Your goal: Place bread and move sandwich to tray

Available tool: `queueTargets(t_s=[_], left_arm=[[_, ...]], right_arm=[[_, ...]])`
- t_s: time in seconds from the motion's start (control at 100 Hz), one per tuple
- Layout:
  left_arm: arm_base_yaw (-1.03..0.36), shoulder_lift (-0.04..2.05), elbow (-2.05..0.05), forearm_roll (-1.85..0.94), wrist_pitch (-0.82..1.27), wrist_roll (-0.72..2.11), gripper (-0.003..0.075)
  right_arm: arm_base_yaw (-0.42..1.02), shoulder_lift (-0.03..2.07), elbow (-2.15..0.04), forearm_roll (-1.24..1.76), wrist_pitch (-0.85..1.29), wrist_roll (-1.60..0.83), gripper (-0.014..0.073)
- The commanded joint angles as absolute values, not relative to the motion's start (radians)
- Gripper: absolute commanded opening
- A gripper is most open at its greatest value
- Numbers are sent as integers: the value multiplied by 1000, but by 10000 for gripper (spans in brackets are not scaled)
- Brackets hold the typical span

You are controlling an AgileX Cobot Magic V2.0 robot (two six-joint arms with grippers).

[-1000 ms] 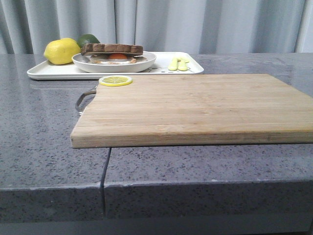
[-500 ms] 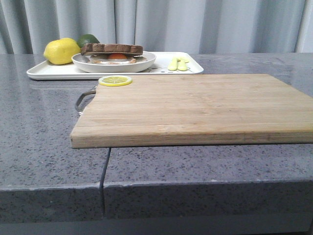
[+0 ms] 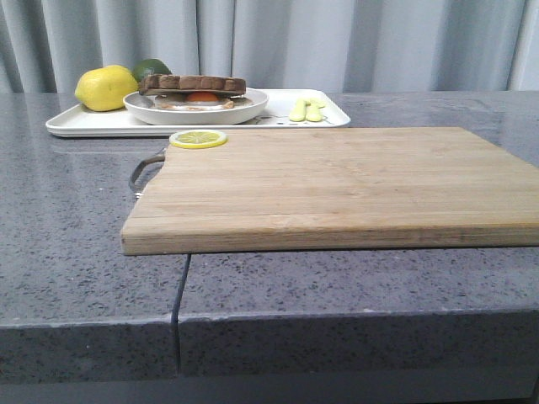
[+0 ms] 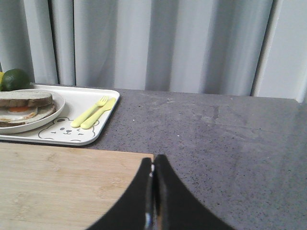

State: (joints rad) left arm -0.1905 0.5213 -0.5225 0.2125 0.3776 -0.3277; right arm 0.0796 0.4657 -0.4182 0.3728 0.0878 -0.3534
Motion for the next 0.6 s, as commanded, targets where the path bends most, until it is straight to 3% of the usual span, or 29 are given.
queueTargets(t_s=[0.0, 0.45, 0.59], left_arm=[[-185, 524, -549, 210, 300, -335, -20], [-183, 518, -539, 218, 296, -331, -20], [-155, 455, -494, 182, 242, -169, -20]], right_arm=[[71, 466, -445, 375, 18, -352, -68], [71, 466, -445, 375, 18, -352, -68], [71, 466, -445, 375, 18, -352, -68]])
